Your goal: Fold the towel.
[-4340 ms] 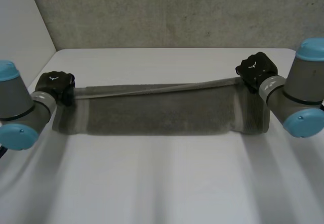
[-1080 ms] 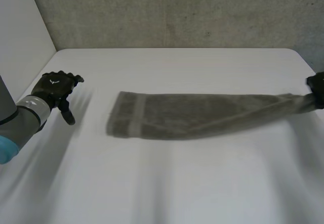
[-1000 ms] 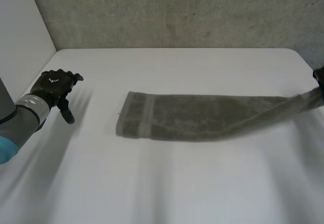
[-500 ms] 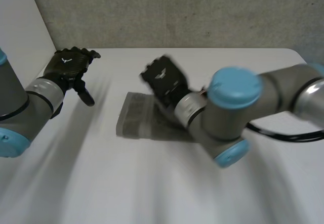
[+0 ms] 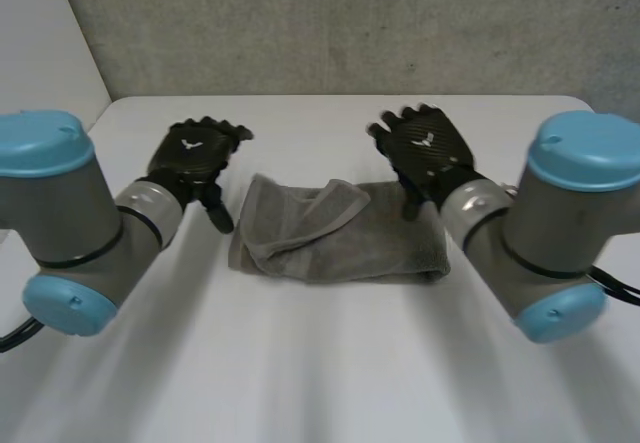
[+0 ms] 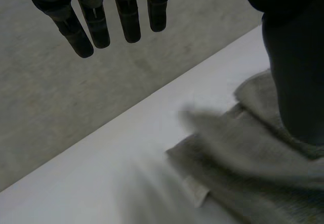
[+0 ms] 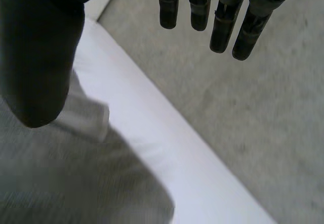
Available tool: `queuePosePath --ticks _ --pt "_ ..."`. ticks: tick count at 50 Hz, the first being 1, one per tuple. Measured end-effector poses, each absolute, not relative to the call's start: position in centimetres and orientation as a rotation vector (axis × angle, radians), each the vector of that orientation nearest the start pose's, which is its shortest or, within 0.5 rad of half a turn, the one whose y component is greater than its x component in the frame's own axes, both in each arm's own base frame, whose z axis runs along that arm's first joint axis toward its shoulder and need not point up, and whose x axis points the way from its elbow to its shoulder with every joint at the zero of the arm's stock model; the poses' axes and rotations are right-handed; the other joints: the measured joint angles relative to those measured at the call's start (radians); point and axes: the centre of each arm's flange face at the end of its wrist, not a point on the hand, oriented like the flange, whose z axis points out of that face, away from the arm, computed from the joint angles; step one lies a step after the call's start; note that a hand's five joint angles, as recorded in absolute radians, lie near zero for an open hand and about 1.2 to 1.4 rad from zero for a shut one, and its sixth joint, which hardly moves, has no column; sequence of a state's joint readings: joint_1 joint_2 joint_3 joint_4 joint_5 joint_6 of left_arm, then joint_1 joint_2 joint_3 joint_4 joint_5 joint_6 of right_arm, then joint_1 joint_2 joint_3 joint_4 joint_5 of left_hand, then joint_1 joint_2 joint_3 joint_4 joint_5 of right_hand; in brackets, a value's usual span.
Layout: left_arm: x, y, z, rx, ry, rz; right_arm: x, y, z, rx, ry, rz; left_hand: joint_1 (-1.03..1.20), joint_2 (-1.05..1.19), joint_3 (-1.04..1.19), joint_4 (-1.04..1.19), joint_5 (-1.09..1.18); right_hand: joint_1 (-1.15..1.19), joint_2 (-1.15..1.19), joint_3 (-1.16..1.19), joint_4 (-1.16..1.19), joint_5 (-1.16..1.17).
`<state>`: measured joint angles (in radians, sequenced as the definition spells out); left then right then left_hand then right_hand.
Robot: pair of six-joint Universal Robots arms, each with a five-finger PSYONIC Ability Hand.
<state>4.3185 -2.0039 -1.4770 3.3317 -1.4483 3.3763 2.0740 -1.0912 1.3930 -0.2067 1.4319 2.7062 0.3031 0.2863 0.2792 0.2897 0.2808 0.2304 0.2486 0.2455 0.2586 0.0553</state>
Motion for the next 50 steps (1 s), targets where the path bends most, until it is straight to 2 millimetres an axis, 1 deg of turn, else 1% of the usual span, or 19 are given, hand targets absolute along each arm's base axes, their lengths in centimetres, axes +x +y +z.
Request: queuePosePath --ticks 4,6,10,12,14,17,24,28,31,35,41,45,50 --pt "-29.6 -28.3 20.1 0.995 2.378 -2.181 30.0 -27.7 19.9 -1.123 2.020 -1.933 0.000 0.000 0.000 0.000 0.000 0.000 0.000 0.000 0.000 0.000" --pt "-30.8 -27.4 19.6 1.055 2.387 -2.184 29.1 -27.4 19.1 -1.127 2.071 -1.890 0.000 0.000 0.000 0.000 0.000 0.000 0.000 0.000 0.000 0.000" --pt "-32.3 -26.4 18.8 1.130 2.401 -2.177 28.2 -27.0 18.1 -1.136 2.119 -1.843 0.000 0.000 0.000 0.000 0.000 0.002 0.002 0.000 0.000 0.001" --pt "-33.0 -26.2 18.3 1.160 2.409 -2.169 28.0 -26.8 17.8 -1.137 2.132 -1.830 0.000 0.000 0.000 0.000 0.000 0.065 0.052 0.049 0.043 0.065" --pt "-33.8 -26.1 17.4 1.188 2.420 -2.156 27.7 -26.7 17.4 -1.139 2.147 -1.816 0.000 0.000 0.000 0.000 0.000 0.155 0.127 0.135 0.125 0.165" --pt "-34.6 -26.5 16.4 1.206 2.428 -2.144 27.4 -26.5 17.0 -1.139 2.162 -1.801 0.000 0.001 0.002 0.000 0.002 0.198 0.180 0.192 0.183 0.222" --pt "-35.7 -28.3 14.1 1.182 2.421 -2.137 26.9 -26.3 15.8 -1.131 2.188 -1.784 0.000 0.004 0.003 0.002 0.011 0.209 0.189 0.202 0.190 0.233" --pt "-35.7 -29.1 13.4 1.145 2.415 -2.130 26.8 -26.4 15.3 -1.125 2.187 -1.796 0.000 0.007 0.008 0.002 0.015 0.224 0.204 0.216 0.204 0.246" --pt "-35.4 -29.9 13.0 1.086 2.406 -2.120 26.9 -26.5 14.9 -1.123 2.182 -1.805 0.003 0.021 0.024 0.002 0.032 0.270 0.253 0.260 0.245 0.283" --pt "-34.4 -31.1 12.7 0.955 2.379 -2.099 27.1 -26.7 14.0 -1.127 2.184 -1.801 0.003 0.026 0.031 0.002 0.039 0.336 0.312 0.319 0.305 0.342" --pt "-32.5 -32.6 12.9 0.766 2.332 -2.068 27.4 -27.0 12.7 -1.135 2.195 -1.781 0.003 0.026 0.032 0.002 0.039 0.419 0.395 0.404 0.392 0.425" --pt "-31.8 -32.7 13.1 0.716 2.323 -2.055 27.5 -27.4 11.9 -1.129 2.201 -1.787 0.003 0.026 0.032 0.002 0.039 0.453 0.417 0.433 0.422 0.456" --pt "-31.7 -32.1 13.2 0.713 2.341 -2.051 27.5 -28.0 11.3 -1.105 2.223 -1.810 0.003 0.026 0.032 0.002 0.039 0.454 0.417 0.433 0.422 0.455"
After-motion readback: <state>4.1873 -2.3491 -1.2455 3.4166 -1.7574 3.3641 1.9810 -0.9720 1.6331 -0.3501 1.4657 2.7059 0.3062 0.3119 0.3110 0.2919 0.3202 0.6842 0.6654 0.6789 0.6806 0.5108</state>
